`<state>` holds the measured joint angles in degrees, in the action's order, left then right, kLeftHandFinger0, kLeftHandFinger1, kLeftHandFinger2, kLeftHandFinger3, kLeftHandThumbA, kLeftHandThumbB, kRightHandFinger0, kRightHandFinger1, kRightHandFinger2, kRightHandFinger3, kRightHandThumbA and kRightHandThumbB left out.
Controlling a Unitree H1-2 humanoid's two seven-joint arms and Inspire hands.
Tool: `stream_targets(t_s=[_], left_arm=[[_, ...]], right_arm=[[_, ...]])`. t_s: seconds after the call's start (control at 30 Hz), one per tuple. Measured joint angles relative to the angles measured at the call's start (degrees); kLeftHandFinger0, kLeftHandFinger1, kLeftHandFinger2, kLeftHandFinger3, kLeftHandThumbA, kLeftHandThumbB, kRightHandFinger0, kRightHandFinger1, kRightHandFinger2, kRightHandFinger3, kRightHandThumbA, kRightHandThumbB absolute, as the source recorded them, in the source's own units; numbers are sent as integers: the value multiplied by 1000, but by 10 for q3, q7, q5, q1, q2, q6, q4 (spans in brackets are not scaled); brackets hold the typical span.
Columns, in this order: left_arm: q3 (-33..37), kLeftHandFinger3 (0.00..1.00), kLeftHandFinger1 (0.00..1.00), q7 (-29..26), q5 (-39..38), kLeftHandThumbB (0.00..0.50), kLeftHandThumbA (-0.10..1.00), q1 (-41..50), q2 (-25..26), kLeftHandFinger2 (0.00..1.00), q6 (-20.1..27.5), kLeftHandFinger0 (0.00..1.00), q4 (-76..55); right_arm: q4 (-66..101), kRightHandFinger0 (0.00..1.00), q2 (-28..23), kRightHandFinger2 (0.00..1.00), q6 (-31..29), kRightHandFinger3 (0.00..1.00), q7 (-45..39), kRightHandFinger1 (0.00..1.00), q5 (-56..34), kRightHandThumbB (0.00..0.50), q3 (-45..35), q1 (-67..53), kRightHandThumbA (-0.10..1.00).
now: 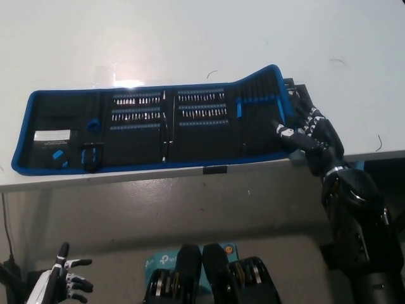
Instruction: The robot uses its right hand to lift an edge of the toolkit kept in middle of the desk and make one fold in it
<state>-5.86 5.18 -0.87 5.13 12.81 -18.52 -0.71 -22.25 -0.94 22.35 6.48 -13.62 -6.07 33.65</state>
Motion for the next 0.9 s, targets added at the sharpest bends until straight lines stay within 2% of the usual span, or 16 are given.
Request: stream_targets(t_s=[0.1,0.17,0.3,0.33,0.4,0.47,0.5,0.53,0.57,0.6,0.67,0.73,0.77,0.83,0.87,0.9], left_arm=[[-1,611,430,0,0,500,1000,0,0,342,0,384,0],[-1,620,439,0,0,500,1000,1,0,357,0,400,0],[0,617,446,0,0,500,1000,1,-1,378,0,431,0],[0,631,459,0,0,500,1000,1,-1,396,0,447,0],[1,616,452,0,0,500,1000,1,-1,382,0,446,0],[1,611,443,0,0,500,1000,1,-1,378,0,424,0],[1,611,443,0,0,500,1000,1,-1,377,0,422,0],[1,614,448,0,0,500,1000,1,-1,376,0,435,0],[1,618,449,0,0,500,1000,1,-1,373,0,438,0],[2,614,451,0,0,500,1000,1,-1,364,0,438,0],[3,640,463,0,1,500,1000,0,0,380,0,433,0],[4,645,472,0,1,500,1000,-1,0,382,0,444,0],[4,647,472,0,2,500,1000,-2,0,383,0,445,0],[6,651,459,0,2,500,1000,-4,0,371,0,431,1],[7,645,450,0,3,500,1000,-5,0,366,0,428,1],[7,632,441,0,3,500,1000,-6,0,359,0,409,1]], right_arm=[[0,1000,0,1000,-8,1000,0,1000,1,217,-4,-5,706],[0,1000,1,1000,-11,1000,0,1000,1,188,-9,-9,694],[0,1000,7,1000,-14,1000,0,1000,1,189,-9,-9,648],[1,984,8,1000,-14,1000,0,1000,1,187,-9,-9,620],[0,840,12,1000,-16,1000,1,1000,1,183,-12,-10,581],[0,713,18,850,-17,1000,3,837,1,191,-15,-9,547],[0,687,21,819,-18,1000,4,808,1,196,-16,-9,544],[0,591,25,692,-19,1000,6,670,1,189,-18,-9,527],[0,435,28,568,-20,1000,7,504,1,194,-20,-9,501],[0,383,30,492,-21,1000,10,430,1,201,-21,-9,493],[-1,303,31,379,-23,1000,15,326,2,220,-23,-9,483],[-3,257,33,336,-25,1000,20,290,5,222,-23,-9,478],[-4,178,33,280,-26,1000,22,235,7,204,-23,-9,477],[-4,89,34,195,-28,1000,23,149,13,215,-21,-9,480],[-5,9,36,108,-29,975,23,40,14,208,-20,-9,483],[-6,0,37,5,-30,945,23,2,15,162,-19,-9,372]])
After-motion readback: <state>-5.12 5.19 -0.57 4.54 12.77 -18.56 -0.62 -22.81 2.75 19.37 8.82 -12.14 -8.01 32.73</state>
